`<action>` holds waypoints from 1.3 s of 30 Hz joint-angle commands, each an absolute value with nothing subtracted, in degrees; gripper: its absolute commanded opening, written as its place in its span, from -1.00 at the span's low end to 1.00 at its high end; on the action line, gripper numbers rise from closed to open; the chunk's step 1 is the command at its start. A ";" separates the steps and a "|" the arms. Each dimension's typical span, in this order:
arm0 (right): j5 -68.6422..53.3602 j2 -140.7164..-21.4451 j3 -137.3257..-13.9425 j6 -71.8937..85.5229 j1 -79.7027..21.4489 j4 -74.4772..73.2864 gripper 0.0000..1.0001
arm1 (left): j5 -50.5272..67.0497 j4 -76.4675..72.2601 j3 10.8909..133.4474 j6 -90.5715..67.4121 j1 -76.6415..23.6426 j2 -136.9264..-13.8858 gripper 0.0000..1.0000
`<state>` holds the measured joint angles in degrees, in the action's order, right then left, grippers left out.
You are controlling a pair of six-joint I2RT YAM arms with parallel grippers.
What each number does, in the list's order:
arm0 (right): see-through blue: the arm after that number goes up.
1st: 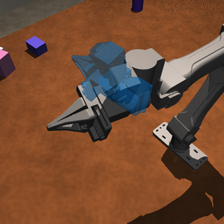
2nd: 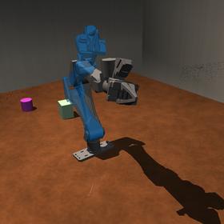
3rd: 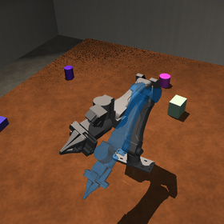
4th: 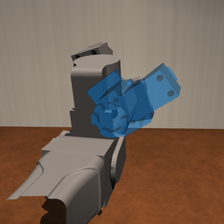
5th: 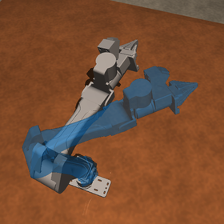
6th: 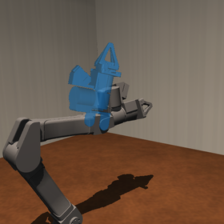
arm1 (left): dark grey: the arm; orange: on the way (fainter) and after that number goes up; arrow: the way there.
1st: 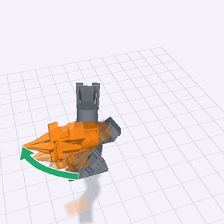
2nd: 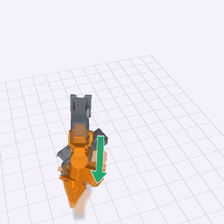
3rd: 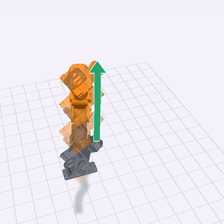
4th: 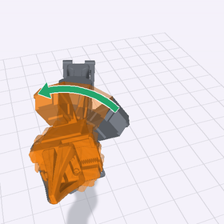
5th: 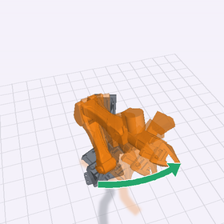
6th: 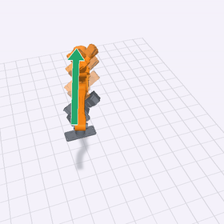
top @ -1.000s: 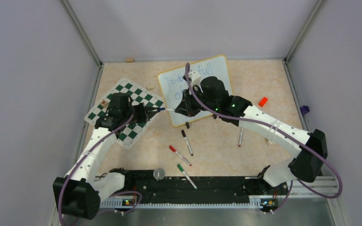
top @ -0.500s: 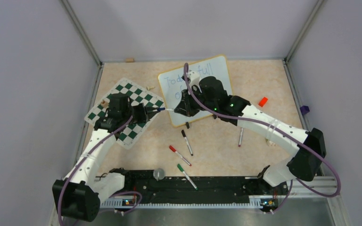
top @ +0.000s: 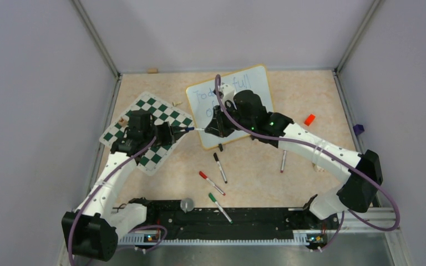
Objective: Write a sentence on the whiteboard
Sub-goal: Close the whiteboard marker at the center of the board.
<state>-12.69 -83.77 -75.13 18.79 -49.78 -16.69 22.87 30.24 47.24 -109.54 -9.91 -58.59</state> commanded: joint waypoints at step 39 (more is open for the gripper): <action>-11.93 -87.07 -78.37 18.10 -50.69 -14.57 -1.00 | 22.37 26.63 53.66 -108.51 -16.02 -63.07 -1.00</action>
<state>-12.34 -86.00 -75.44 18.48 -49.78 -15.79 21.45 31.16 49.78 -107.46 -13.54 -61.76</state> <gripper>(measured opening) 0.092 0.051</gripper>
